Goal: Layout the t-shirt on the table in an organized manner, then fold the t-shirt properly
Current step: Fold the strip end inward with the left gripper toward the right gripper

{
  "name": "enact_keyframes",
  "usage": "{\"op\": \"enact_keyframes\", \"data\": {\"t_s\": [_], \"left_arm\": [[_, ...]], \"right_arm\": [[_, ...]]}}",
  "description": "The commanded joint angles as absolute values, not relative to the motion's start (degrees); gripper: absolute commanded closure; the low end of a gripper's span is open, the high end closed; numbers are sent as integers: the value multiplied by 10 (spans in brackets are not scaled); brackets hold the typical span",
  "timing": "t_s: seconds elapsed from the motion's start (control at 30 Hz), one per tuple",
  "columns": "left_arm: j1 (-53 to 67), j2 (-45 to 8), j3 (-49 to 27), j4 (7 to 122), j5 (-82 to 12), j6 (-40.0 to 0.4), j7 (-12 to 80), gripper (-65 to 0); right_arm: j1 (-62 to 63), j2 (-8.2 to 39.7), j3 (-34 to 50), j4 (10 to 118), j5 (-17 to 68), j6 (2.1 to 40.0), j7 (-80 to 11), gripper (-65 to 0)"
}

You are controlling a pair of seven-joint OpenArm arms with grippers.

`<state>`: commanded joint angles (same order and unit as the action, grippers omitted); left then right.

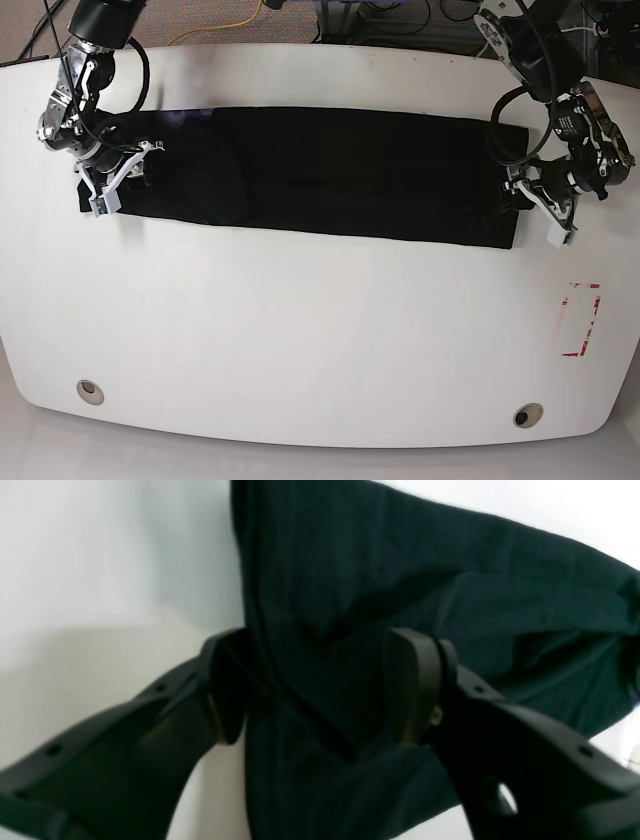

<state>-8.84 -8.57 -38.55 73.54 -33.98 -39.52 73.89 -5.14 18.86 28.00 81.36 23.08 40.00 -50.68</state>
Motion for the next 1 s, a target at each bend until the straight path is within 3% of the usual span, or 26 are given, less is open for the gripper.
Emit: {"op": "enact_keyframes", "data": {"t_s": [0.43,0.6,0.67,1.0], "left_arm": [[-58,-82,-332,739,-339,-395,740,-379],[-56,-82,-332,738,-339,-395,740,-156],[-56,-82,-332,739,-340,-395,739,-110],[-55,-82,-331,774,-340,-395,739,-103]], "right_arm": [[-51,189,280,814,232,400,-507,-224],[-50,189,280,814,232,400,-507,-224],[-50,189,280,814,232,400,-507,-224],[-50,189,280,813,232,400,-507,-224]]}}
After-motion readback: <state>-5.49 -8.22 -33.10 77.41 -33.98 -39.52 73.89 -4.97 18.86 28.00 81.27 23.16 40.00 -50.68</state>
